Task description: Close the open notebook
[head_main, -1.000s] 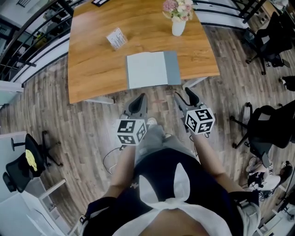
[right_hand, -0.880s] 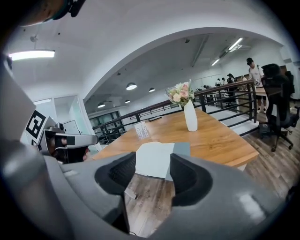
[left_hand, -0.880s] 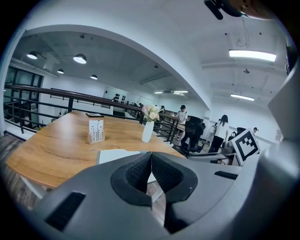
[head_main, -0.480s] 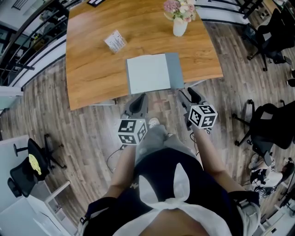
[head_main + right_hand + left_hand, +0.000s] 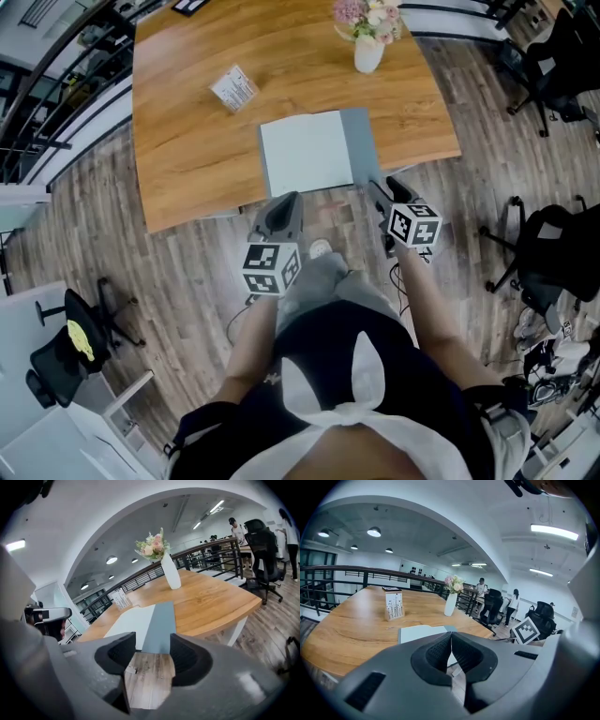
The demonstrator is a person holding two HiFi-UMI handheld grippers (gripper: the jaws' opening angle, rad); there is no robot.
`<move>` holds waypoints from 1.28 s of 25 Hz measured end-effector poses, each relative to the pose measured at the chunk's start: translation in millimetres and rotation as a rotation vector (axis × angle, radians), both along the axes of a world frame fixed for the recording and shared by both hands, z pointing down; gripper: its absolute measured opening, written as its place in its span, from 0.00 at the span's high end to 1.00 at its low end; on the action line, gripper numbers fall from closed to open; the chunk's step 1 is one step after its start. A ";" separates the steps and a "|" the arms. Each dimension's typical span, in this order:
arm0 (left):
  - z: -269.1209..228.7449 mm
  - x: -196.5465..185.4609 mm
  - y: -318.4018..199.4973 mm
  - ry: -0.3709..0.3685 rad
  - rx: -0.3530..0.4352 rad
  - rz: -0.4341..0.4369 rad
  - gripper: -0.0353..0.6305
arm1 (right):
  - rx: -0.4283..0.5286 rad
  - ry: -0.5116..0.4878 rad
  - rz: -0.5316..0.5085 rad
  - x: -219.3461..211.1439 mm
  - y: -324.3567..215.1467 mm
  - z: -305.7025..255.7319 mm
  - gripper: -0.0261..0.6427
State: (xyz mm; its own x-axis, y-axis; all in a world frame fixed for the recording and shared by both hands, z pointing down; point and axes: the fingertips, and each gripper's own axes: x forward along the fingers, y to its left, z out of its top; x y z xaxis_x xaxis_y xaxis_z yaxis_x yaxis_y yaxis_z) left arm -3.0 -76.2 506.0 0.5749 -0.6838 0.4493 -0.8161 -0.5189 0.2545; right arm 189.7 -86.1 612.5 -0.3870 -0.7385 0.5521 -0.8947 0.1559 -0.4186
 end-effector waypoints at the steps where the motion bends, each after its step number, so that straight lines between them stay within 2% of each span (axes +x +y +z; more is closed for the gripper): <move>1: 1.3 -0.1 -1.3 -0.004 -0.003 0.004 0.92 | -0.012 -0.007 0.007 1.5 -1.3 5.0 0.62; 12: 16.7 2.8 -11.3 -0.034 -0.025 0.052 0.92 | -0.104 -0.114 0.106 16.7 -11.5 48.6 0.62; 20: 23.2 1.4 -14.2 -0.041 -0.032 0.059 0.92 | -0.151 -0.264 0.170 16.9 -15.2 66.5 0.62; 23: 24.0 0.4 -14.4 -0.044 -0.034 0.060 0.92 | -0.150 -0.303 0.175 16.5 -16.5 68.2 0.69; 27: 26.5 -4.5 -14.1 -0.045 -0.034 0.055 0.92 | -0.157 -0.311 0.175 14.6 -16.0 73.4 0.71; 32: 27.0 -5.1 -15.0 -0.048 -0.040 0.053 0.92 | -0.151 -0.331 0.170 14.0 -17.8 69.8 0.80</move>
